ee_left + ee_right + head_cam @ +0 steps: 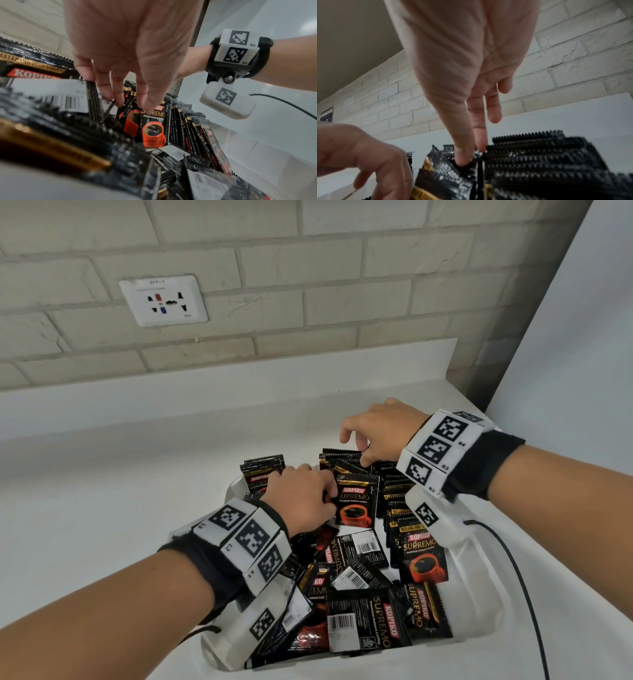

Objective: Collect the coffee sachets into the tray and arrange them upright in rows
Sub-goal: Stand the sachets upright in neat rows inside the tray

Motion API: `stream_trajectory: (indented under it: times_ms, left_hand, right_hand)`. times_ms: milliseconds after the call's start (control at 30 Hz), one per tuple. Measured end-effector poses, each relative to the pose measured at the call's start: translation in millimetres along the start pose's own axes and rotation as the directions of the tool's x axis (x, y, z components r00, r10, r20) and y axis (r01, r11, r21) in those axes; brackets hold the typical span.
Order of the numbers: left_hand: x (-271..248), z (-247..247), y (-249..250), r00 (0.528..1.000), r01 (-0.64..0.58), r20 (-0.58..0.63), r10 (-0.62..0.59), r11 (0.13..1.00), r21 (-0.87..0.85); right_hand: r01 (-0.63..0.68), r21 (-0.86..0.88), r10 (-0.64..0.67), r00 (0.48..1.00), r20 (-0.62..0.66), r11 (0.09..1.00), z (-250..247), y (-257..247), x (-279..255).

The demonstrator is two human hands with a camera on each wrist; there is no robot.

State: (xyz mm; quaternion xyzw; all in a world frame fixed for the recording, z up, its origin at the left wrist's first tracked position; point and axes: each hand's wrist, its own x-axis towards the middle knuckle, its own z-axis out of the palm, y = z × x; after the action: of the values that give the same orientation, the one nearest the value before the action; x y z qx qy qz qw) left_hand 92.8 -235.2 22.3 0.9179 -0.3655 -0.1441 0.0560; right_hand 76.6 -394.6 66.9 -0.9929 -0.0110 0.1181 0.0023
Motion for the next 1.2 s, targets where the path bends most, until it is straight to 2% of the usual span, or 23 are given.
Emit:
stream_trajectory:
  times_ms: [267,400,500,633,767,1000,1200]
  left_hand:
    - [7.0,5.6,0.9,0.999,-0.044,-0.015,0.044,0.999,-0.004]
    - [10.0,5.5,-0.2,0.999,-0.037,0.004,0.037,0.999,0.005]
    - [10.9,6.0,-0.7,1.000,-0.027,0.012,0.026,1.000,0.003]
    - [9.5,6.2,-0.5,1.000,-0.010,0.000,0.010,1.000,-0.008]
    - [6.3,4.9,0.9,1.000,-0.010,-0.003,0.010,1.000,-0.016]
    - [6.9,4.7,-1.5,0.995,0.055,-0.068,-0.067,0.987,-0.153]
    - [10.1,3.7,-4.6,0.992,0.080,-0.077,-0.097,0.977,-0.195]
  right_hand:
    - [0.009,-0.007,-0.010,0.999,-0.042,1.000,5.5,-6.1,2.5]
    - [0.015,0.039,-0.011,0.993,-0.114,0.999,-0.8,-5.0,-2.3]
    - [0.005,0.044,-0.004,0.999,-0.035,0.999,-4.2,-6.7,-9.3]
    - [0.029,-0.056,-0.024,0.997,0.078,0.998,2.9,-12.6,-12.0]
    - [0.067,-0.114,-0.063,0.997,0.040,0.991,13.4,-19.4,-11.5]
    - [0.087,0.078,-0.080,0.993,-0.090,0.993,2.7,-23.8,-11.0]
    - [0.079,0.031,-0.077,0.996,-0.053,0.996,8.2,-27.2,-4.9]
